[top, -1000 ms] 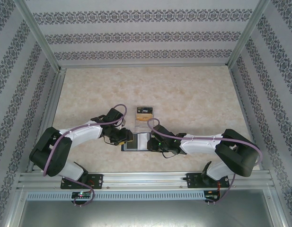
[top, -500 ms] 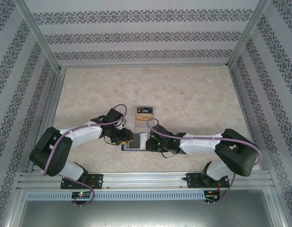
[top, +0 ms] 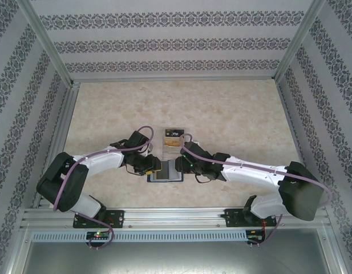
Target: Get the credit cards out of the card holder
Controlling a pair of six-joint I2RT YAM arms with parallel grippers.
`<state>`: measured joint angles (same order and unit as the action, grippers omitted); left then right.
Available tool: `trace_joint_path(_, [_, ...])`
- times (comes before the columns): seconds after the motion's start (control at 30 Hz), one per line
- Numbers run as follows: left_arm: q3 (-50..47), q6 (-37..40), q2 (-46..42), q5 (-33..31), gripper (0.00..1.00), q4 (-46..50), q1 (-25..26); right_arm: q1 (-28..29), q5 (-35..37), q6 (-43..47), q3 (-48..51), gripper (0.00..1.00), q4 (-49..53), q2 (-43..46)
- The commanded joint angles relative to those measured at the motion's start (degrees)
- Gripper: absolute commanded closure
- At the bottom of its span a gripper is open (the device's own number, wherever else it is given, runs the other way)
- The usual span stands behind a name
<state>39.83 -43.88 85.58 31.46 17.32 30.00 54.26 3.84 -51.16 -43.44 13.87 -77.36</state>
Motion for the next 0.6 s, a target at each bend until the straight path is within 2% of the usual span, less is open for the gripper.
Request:
trace_joint_path(0.0, [-0.1,0.8,1.1,-0.5,0.59,0.2,0.7,0.4,1.2,2.9,-4.2,0.62,2.7,-1.3])
trace_joint_path(0.27, [-0.1,0.8,1.0,-0.8,0.59,0.3,0.9,0.8,-9.6,2.6,-9.5,0.8,-3.4,-10.9])
trace_joint_path(0.57, [0.1,0.8,0.9,-0.8,0.59,0.5,0.9,-1.6,-17.5,-4.5,-2.4,0.8,-15.5,-16.4])
